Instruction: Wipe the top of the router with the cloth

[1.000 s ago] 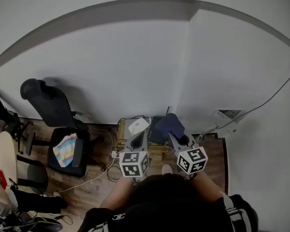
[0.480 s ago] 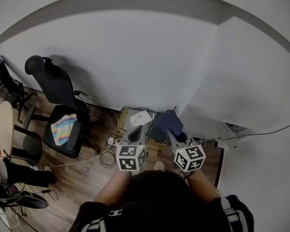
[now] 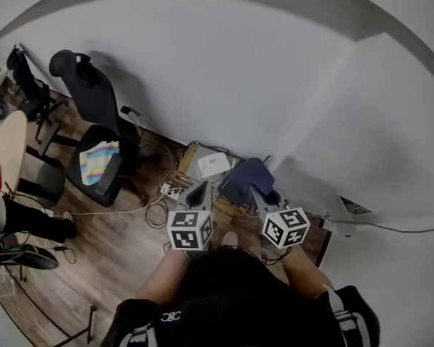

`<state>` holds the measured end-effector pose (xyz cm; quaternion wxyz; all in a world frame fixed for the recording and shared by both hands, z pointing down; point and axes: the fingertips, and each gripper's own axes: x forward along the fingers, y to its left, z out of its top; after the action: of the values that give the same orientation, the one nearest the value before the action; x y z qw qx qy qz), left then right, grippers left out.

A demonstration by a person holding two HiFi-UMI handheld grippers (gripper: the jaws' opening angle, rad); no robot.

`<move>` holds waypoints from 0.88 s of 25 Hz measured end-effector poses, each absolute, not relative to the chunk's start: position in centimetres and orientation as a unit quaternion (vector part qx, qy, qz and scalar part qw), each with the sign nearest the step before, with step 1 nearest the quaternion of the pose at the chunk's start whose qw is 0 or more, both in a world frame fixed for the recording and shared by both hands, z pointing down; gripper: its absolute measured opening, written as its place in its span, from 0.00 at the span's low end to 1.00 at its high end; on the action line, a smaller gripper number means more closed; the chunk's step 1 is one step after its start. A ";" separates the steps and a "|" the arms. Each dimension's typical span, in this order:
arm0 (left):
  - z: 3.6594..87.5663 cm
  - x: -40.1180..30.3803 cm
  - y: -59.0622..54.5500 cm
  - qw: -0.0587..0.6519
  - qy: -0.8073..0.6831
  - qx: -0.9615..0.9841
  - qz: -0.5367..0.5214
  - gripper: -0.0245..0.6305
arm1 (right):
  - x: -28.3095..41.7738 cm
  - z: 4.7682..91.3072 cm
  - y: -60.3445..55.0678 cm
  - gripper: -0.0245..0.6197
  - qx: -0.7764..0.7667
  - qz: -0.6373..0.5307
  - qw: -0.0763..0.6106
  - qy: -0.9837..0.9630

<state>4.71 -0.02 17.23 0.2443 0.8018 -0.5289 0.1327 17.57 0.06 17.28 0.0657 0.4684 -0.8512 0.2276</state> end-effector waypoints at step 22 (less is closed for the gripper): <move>21.3 2.8 -3.1 0.290 -0.544 0.773 0.148 0.04 | 17.8 22.2 -3.0 0.13 0.469 0.261 0.128 -0.834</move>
<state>2.81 -3.14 21.27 0.2903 0.7735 -0.5438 0.1476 17.79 -3.01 22.18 0.1281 0.4692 -0.8338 0.2611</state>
